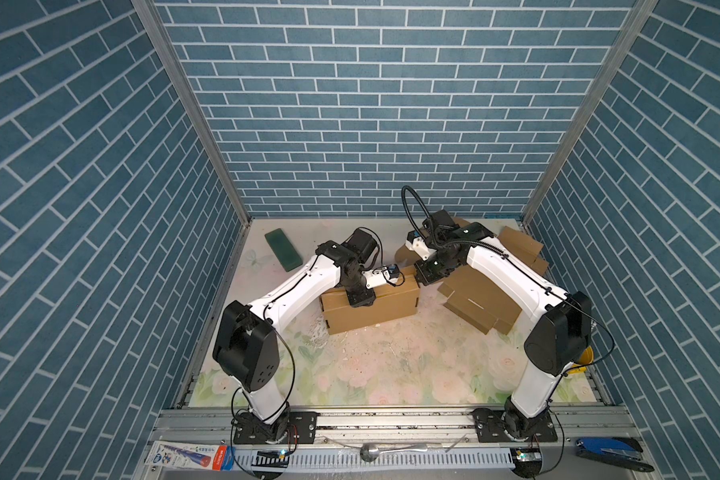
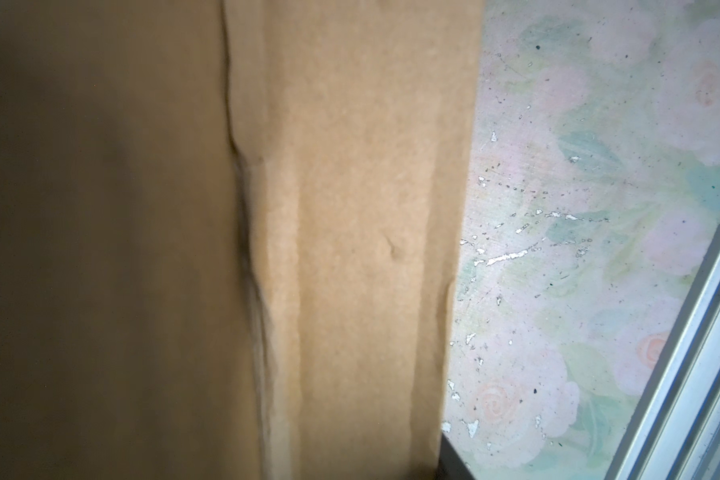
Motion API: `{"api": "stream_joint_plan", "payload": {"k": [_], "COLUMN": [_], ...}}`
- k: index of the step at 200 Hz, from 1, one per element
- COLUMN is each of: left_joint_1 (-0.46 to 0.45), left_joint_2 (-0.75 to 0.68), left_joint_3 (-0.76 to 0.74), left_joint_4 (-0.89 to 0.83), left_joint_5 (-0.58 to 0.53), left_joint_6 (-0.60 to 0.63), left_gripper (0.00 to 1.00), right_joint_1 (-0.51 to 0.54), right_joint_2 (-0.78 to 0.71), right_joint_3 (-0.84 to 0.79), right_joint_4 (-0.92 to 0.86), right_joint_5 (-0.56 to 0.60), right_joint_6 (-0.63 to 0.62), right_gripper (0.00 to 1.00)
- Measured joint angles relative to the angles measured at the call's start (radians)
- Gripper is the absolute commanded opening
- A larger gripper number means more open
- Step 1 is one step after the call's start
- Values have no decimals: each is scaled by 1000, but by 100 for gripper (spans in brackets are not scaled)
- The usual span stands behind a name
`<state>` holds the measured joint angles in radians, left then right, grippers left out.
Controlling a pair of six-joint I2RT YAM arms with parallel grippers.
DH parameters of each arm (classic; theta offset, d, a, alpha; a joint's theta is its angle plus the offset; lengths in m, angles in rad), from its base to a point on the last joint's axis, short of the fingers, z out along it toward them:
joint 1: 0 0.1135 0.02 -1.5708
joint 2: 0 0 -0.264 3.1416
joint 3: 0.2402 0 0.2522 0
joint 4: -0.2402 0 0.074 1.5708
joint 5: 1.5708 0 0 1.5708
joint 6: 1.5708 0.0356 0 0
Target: Fold the paper box
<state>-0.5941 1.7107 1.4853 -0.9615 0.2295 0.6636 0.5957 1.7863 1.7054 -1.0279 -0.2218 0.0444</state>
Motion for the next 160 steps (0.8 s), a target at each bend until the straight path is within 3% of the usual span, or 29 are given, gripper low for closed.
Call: {"api": "stream_joint_plan", "payload": {"k": [23,75,160], "left_joint_1": [0,0,1], "left_joint_2": [0,0,2], "left_joint_3": [0,0,3], "left_joint_4": [0,0,-2], "left_joint_5": [1,1,1], "left_joint_6": [0,1,1], "left_gripper": [16,16,16], "right_joint_1": [0,0,0], "right_joint_2": [0,0,0], "right_joint_3": [6,30,52], "right_joint_4": [-8,-24,-31], "right_joint_5": [-16,8,3], "right_joint_6": [15,29,64], "right_gripper": [15,17,0]}}
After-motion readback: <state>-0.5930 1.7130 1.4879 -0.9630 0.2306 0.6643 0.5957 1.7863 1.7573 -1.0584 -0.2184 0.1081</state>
